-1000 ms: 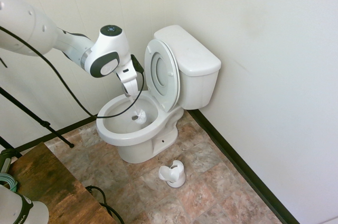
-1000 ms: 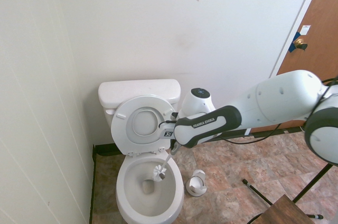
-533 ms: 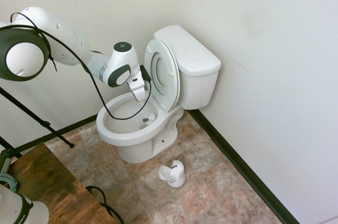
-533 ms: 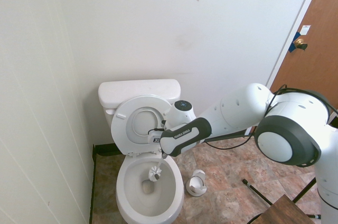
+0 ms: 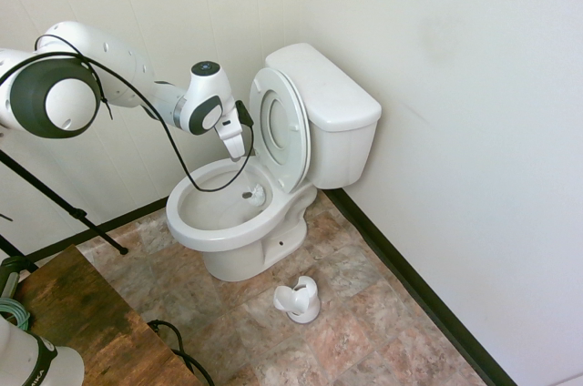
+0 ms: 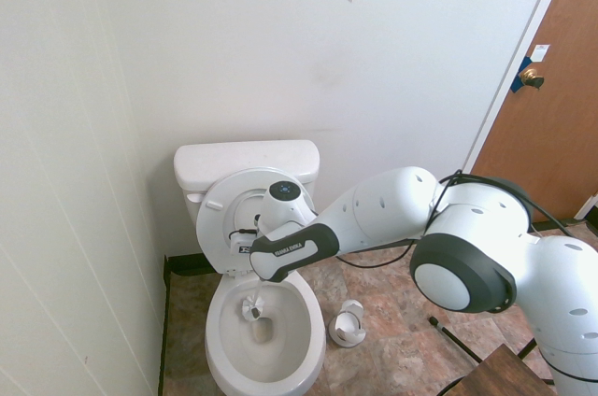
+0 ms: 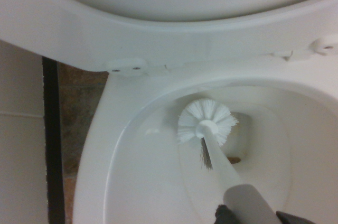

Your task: Clean the toilet

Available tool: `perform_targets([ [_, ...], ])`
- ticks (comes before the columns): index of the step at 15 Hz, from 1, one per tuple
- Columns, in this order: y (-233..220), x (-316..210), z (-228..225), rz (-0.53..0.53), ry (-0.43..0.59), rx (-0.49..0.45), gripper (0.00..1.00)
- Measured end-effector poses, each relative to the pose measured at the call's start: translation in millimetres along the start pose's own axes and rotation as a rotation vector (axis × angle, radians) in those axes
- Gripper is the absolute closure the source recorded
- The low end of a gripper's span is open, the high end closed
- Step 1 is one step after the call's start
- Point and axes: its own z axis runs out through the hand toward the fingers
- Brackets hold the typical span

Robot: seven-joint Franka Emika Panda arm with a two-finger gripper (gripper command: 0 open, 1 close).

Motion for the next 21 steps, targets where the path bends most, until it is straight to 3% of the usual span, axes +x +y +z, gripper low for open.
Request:
perform_targets([
  [6, 10.0, -23.3, 8.3, -0.025, -0.022, -0.026, 1.00],
  [12, 82.8, -51.4, 8.8, -0.124, -0.071, -0.103, 1.00],
  [21, 146.9, 16.9, 9.2, -0.143, -0.108, -0.170, 1.00],
])
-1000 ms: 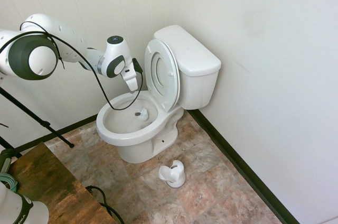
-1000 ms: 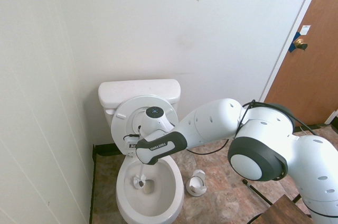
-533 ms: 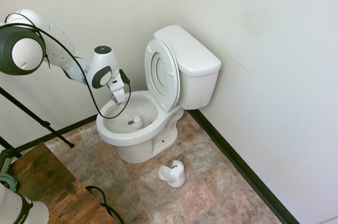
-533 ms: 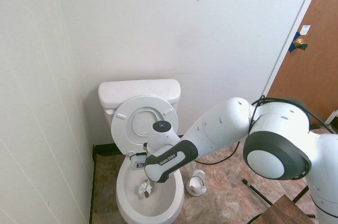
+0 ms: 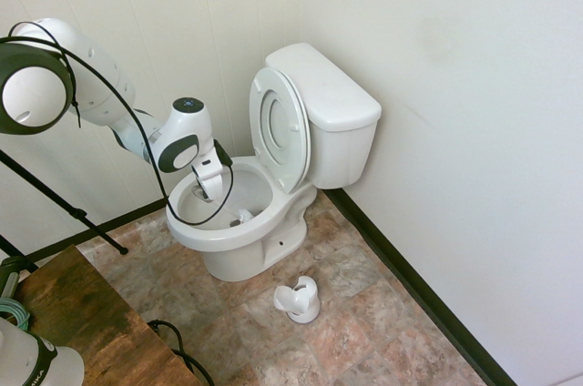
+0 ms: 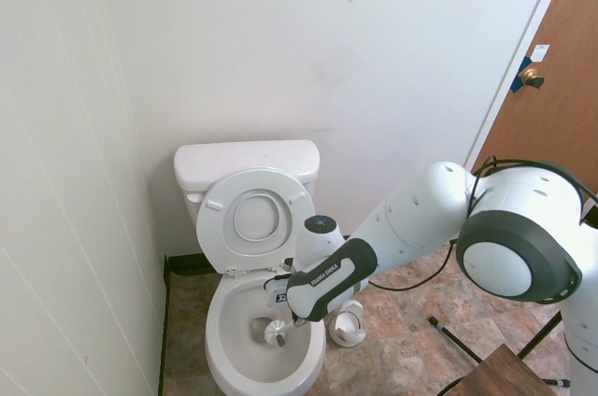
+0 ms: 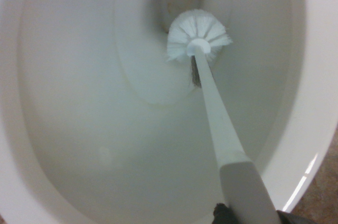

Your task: Clean the toilet

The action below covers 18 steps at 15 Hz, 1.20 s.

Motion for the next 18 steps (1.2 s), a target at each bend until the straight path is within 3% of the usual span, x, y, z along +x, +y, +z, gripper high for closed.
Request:
perform_targets([
  [4, -0.5, 38.7, -9.5, 0.039, 0.000, 0.029, 1.00],
  [9, -53.3, 55.7, -19.2, 0.036, 0.000, 0.063, 1.00],
  [14, -108.5, 43.9, -29.0, 0.035, -0.002, 0.107, 1.00],
  [18, -125.5, 23.0, -35.1, 0.037, 0.005, 0.120, 1.00],
])
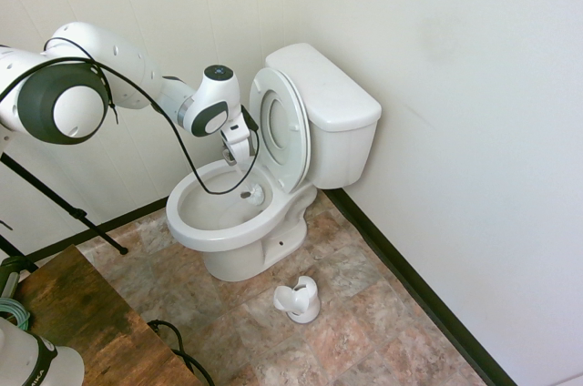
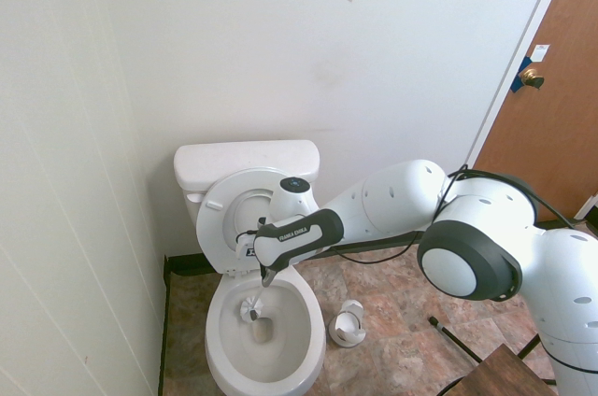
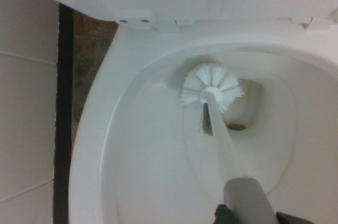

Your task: Clean the toilet

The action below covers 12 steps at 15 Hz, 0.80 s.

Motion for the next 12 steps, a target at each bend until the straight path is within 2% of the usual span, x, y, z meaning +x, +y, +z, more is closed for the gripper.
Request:
perform_targets([
  [4, 18.1, 1.4, -36.1, 0.002, 0.056, -0.019, 1.00],
  [8, 54.1, -17.4, -112.3, -0.015, 0.076, 0.012, 1.00],
  [12, 92.7, -3.8, -198.0, 0.036, 0.091, 0.083, 1.00],
])
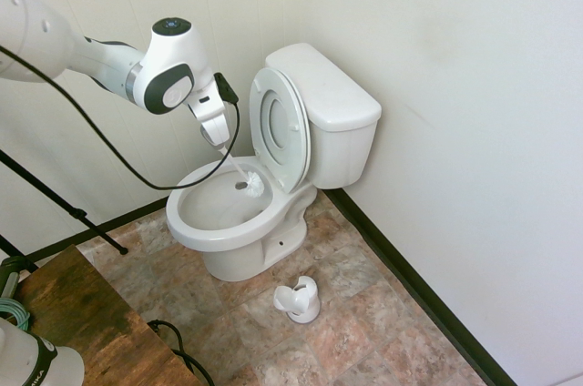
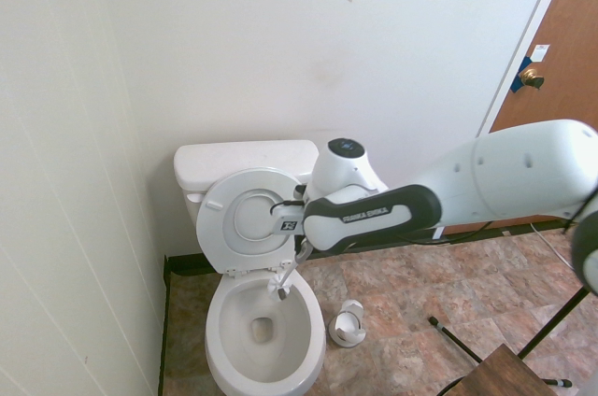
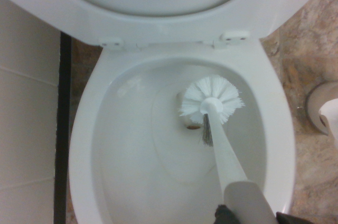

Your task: Clean the toilet

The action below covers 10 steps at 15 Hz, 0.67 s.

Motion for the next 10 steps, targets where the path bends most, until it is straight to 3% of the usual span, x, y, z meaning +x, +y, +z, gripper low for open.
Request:
perform_targets([
  [4, 39.7, 73.5, -82.8, 0.137, 0.008, 0.061, 1.00],
  [7, 68.8, 144.5, -74.9, 0.237, 0.029, 0.042, 1.00],
  [10, 83.6, 181.9, -46.5, 0.299, 0.049, 0.011, 1.00],
])
